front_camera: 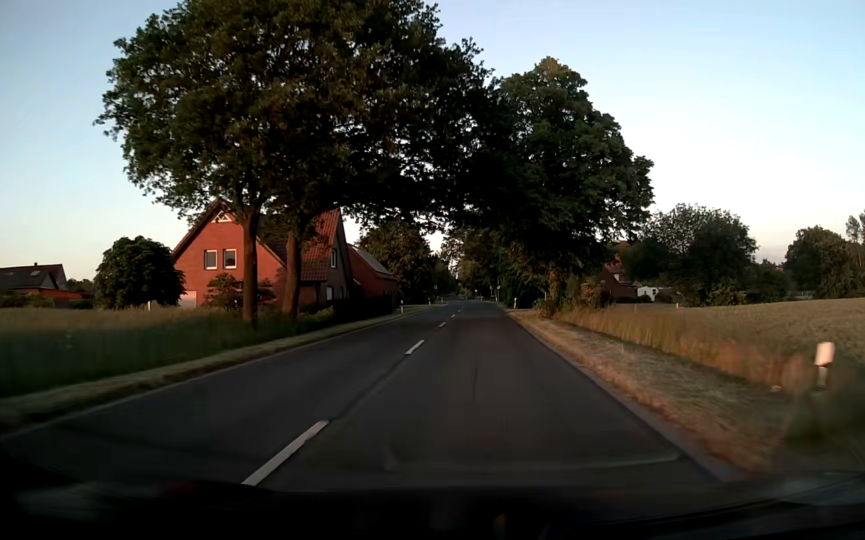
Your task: Follow the waypoints while adhering to traffic rules and regulations
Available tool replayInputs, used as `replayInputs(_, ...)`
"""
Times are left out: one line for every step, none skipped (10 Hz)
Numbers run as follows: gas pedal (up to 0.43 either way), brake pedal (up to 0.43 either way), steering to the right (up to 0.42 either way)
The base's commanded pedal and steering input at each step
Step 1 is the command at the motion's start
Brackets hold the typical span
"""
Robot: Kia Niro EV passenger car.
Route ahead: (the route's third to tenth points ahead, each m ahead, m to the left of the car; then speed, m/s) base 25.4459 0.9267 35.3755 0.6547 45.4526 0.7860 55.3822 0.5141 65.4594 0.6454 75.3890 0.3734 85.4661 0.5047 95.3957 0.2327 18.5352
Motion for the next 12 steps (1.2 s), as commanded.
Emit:
replayInputs(0.157,0.006,0.004)
replayInputs(0.157,0.006,0.004)
replayInputs(0.157,0.006,0.004)
replayInputs(0.157,0.006,0.004)
replayInputs(0.157,0.006,0.004)
replayInputs(0.157,0.006,0.004)
replayInputs(0.157,0.006,0.004)
replayInputs(0.157,0.006,0.004)
replayInputs(0.157,0.006,0.004)
replayInputs(0.157,0.006,0.004)
replayInputs(0.15,0.006,0.004)
replayInputs(0.15,0.006,0.004)
